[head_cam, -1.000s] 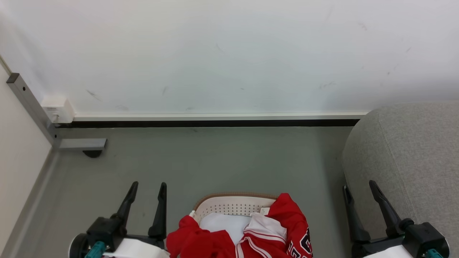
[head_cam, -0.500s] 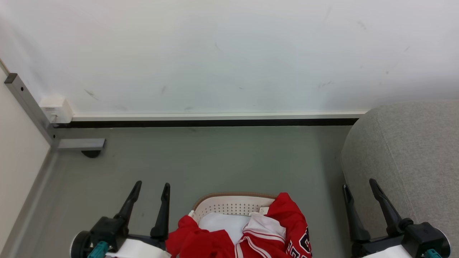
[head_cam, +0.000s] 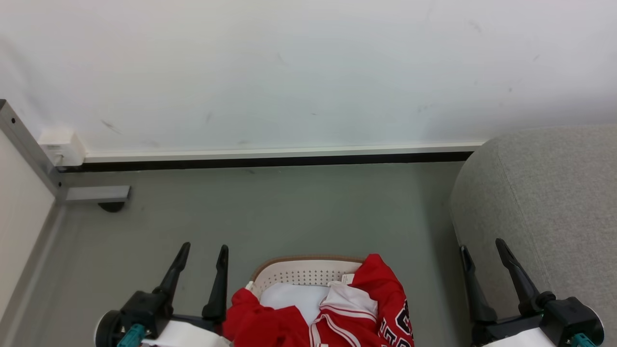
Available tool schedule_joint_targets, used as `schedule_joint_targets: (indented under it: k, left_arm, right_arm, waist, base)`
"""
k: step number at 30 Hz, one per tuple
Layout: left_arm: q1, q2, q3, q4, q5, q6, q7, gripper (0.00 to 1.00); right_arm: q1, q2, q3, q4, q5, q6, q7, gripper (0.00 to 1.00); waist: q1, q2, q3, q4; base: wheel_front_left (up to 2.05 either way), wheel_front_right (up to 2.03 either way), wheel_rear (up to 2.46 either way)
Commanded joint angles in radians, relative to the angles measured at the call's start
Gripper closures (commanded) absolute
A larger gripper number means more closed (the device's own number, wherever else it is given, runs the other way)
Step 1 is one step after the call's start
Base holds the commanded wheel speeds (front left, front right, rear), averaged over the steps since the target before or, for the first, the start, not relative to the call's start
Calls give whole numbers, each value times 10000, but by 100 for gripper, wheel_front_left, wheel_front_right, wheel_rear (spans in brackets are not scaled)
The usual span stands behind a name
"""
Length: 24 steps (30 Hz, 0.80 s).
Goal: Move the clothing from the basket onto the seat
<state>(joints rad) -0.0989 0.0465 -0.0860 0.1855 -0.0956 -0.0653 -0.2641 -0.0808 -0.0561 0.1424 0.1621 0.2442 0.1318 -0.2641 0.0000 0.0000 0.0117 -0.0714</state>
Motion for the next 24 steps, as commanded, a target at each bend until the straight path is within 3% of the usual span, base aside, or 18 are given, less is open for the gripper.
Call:
schedule_joint_targets:
  k: [1, 15, 24]
  left_arm:
    - [-97, 70, 19, -22, -187, -11, -6, 0]
    - [-974, 70, -9, 365, 30, -260, -5, 0]
    - [-2190, 594, -391, 1856, 321, -538, -5, 0]
  right_arm:
    - [-106, 13, -23, -36, 50, -21, -6, 0]
    - [-631, 50, -96, -316, 23, -21, -4, 0]
    - [-1250, 54, -402, -745, 383, -21, -4, 0]
  waist:
    - [0, 0, 46, -49]
    - [0, 0, 1547, -877]
    - [0, 0, 2988, -1661]
  base:
    - [0, 0, 0]
    - [0, 0, 0]
    - [0, 0, 0]
